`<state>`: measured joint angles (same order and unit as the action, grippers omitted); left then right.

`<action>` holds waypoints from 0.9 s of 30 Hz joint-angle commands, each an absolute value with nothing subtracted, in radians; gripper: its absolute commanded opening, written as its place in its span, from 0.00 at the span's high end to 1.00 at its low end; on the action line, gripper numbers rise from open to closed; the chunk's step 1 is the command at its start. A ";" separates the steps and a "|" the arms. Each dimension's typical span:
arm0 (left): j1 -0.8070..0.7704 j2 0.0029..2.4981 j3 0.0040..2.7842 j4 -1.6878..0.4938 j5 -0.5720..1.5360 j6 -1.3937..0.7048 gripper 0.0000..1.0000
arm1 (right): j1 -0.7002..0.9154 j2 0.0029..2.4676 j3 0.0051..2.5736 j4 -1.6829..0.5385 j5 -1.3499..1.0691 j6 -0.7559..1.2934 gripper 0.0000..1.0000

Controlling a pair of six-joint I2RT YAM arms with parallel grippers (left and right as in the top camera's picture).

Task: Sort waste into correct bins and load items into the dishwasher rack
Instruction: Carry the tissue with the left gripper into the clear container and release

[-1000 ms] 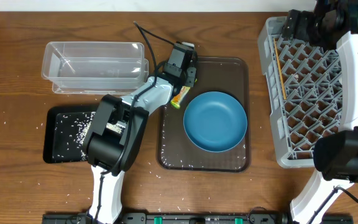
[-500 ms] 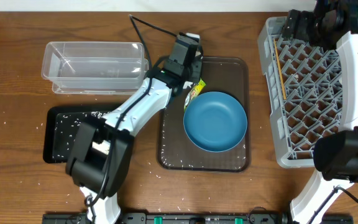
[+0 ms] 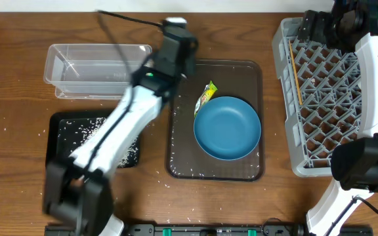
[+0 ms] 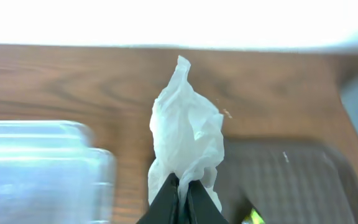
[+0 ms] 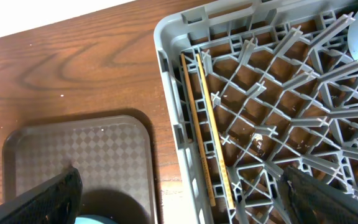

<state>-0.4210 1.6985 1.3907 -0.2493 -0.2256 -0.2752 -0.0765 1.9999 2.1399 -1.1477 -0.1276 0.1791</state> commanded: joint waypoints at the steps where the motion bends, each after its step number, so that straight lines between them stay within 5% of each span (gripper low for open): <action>1: -0.366 1.627 1.405 -0.282 -0.350 -0.393 0.94 | -0.072 1.972 2.143 -1.148 -0.131 0.189 0.01; 13: -0.139 1.650 1.404 -0.405 -0.350 -0.894 0.90 | -0.072 1.972 2.143 -1.148 -0.131 0.190 0.01; 20: -0.047 1.652 1.404 -0.450 -0.348 -0.994 0.87 | -0.072 1.972 2.143 -1.148 -0.131 0.190 0.01; 21: -0.043 1.652 1.404 -0.451 -0.347 -0.994 0.83 | -0.072 1.972 2.143 -1.148 -0.131 0.190 0.01; 24: -0.039 1.652 1.404 -0.452 -0.345 -0.993 0.30 | -0.072 1.972 2.143 -1.148 -0.131 0.190 0.01; 27: -0.041 1.652 1.404 -0.452 -0.320 -0.992 0.20 | -0.072 1.972 2.143 -1.148 -0.131 0.190 0.01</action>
